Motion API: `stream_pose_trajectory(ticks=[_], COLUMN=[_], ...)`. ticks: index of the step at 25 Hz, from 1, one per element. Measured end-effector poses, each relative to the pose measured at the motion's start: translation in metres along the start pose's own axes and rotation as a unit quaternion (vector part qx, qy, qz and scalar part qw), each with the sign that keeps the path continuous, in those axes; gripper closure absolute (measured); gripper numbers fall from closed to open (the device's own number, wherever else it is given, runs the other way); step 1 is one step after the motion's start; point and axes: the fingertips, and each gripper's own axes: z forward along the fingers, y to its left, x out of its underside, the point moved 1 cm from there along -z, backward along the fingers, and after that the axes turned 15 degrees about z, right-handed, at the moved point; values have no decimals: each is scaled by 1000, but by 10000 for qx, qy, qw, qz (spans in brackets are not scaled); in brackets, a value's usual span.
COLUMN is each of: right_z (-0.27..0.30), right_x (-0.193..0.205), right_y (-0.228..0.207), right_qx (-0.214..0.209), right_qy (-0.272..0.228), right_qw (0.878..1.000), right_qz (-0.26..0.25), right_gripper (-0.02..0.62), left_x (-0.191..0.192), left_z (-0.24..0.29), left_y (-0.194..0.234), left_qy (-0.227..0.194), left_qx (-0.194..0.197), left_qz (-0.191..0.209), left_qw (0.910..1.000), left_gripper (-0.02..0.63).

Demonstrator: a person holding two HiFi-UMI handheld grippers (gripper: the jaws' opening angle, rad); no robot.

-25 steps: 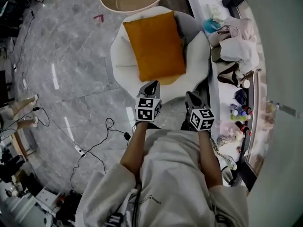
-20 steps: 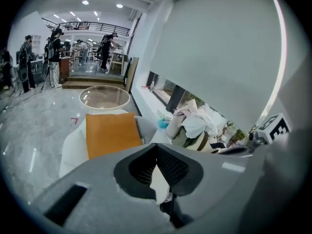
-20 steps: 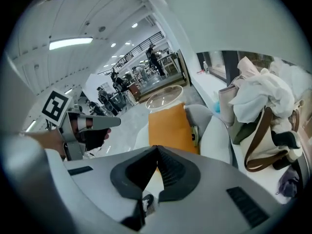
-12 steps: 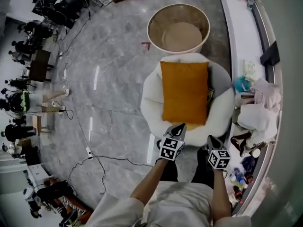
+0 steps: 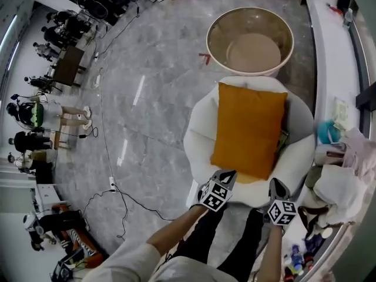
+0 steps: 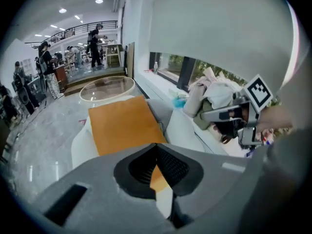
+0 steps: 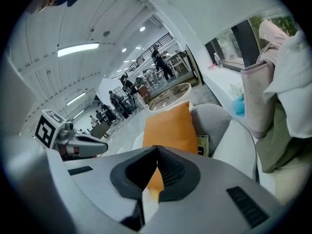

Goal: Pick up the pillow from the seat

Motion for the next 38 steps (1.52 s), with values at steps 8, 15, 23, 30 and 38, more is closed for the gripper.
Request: stream_pose_trajectory(ticks=[8,15,23,30,38], right_z=[42,90,151,190,234], right_x=[17,29,31,63,63], right_y=[-64,-102,-100,-148,-156], right_qx=[157,214,-95,-604,-1127], right_qy=[-343,-127,108,762,1212], right_qw=[9977,9982,9974,9901,9833], right_qz=[570,540,712,1011,757], right_gripper=[589,589,565,332,126], left_x=[34,38,38,49,51], left_z=[87,131,156,214,249], left_y=[-5,12,45,24,44], left_qy=[142,191,113,167,-92], left_qx=[475,420,243,399,-21], left_qz=[241,341,21,-259,-519], left_qw=[9985,9984,9996,9987,9986], left_gripper=[597,597,597,597,597])
